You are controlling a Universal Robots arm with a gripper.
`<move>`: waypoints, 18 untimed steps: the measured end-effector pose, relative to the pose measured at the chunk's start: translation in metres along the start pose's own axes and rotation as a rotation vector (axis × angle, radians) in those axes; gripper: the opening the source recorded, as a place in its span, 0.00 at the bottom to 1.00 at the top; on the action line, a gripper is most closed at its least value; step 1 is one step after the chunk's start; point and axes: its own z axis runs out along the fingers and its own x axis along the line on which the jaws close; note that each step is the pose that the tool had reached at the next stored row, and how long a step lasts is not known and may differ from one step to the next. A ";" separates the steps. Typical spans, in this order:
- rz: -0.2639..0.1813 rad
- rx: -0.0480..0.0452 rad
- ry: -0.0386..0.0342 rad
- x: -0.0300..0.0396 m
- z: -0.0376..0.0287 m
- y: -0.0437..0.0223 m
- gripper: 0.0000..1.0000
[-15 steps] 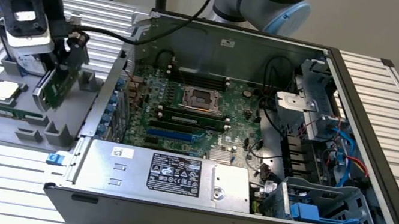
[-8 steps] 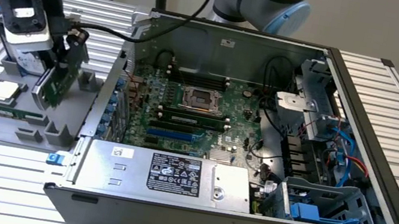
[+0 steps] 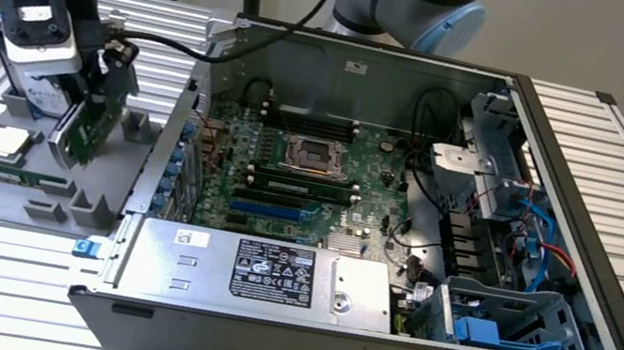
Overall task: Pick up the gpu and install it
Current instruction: 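Pick up the gpu and move the gpu toward the slot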
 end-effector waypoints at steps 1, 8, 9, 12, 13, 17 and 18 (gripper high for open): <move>0.000 0.0000 0.0000 0.0001 -0.0006 0.0001 0.00; 0.000 0.0000 0.0000 0.0000 -0.0046 0.0003 0.00; 0.000 0.0000 0.0000 0.0000 -0.0052 0.0003 0.00; 0.000 0.0000 0.0000 -0.0001 -0.0068 0.0004 0.00; 0.000 0.0000 0.0000 -0.0001 -0.0074 0.0004 0.00; 0.000 0.0000 -0.0001 -0.0001 -0.0096 0.0005 0.00; 0.000 0.0000 -0.0001 -0.0001 -0.0102 0.0006 0.00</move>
